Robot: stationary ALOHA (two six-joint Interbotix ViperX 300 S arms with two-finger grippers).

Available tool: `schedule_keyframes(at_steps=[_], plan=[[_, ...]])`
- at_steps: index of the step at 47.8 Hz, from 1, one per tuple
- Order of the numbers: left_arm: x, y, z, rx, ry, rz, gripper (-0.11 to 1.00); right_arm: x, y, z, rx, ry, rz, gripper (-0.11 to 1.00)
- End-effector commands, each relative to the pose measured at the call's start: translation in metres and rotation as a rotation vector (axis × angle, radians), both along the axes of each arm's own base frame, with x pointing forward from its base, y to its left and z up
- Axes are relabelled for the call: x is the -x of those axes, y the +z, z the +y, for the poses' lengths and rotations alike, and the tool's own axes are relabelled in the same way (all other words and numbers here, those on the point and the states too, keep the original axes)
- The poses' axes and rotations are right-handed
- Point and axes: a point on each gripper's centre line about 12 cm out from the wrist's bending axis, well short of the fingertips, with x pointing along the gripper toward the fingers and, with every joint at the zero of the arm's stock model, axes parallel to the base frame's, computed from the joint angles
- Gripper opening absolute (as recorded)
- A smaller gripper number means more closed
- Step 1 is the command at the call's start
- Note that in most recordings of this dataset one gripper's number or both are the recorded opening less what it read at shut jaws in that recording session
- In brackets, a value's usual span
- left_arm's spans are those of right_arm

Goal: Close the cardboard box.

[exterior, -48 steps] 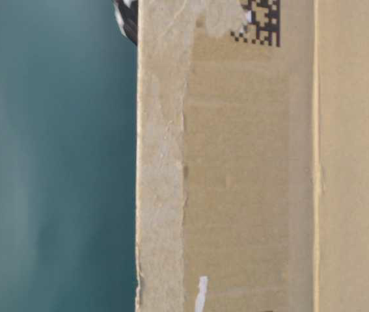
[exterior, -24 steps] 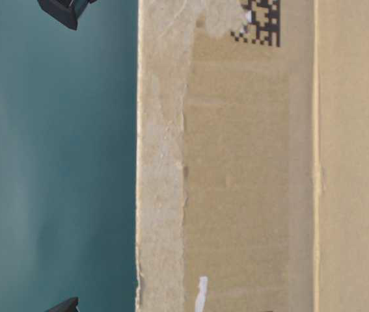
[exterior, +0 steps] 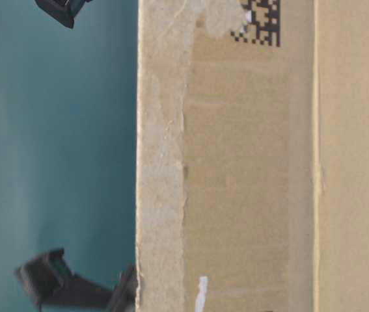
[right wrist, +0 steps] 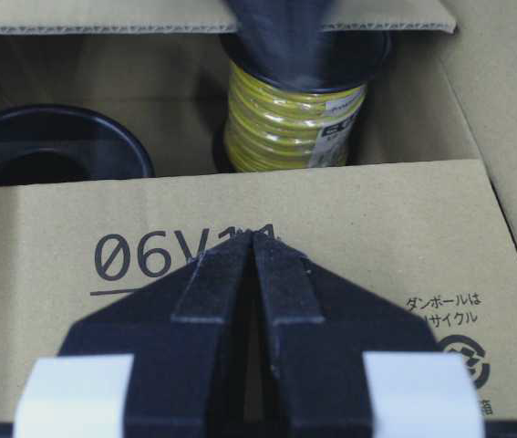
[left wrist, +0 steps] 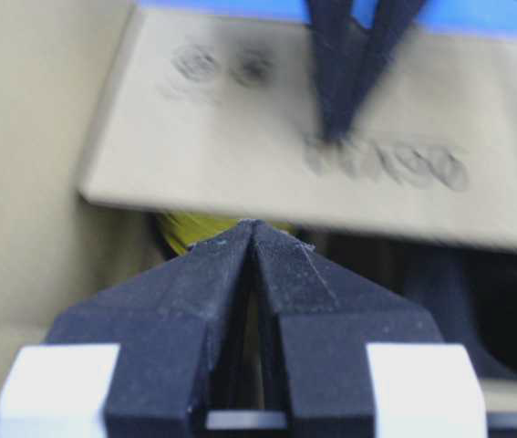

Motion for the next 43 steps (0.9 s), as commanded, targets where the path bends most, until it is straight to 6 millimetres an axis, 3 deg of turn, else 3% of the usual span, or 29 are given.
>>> schedule_keyframes(at_steps=[1,16,35,43], plan=[[-0.013,0.015,0.013,-0.019,0.023,-0.051,0.00,-0.002,0.007,-0.002,0.001,-0.006,-0.028,0.00],[-0.034,0.019,0.035,-0.075,0.051,-0.064,0.00,-0.002,0.007,-0.002,0.001,-0.006,-0.028,0.00],[-0.035,-0.006,0.046,-0.072,0.070,-0.005,0.00,-0.002,0.007,-0.002,0.001,-0.006,-0.028,0.00],[-0.035,-0.008,0.046,-0.071,0.071,0.000,0.00,-0.003,0.007,-0.001,0.000,-0.005,-0.029,0.00]])
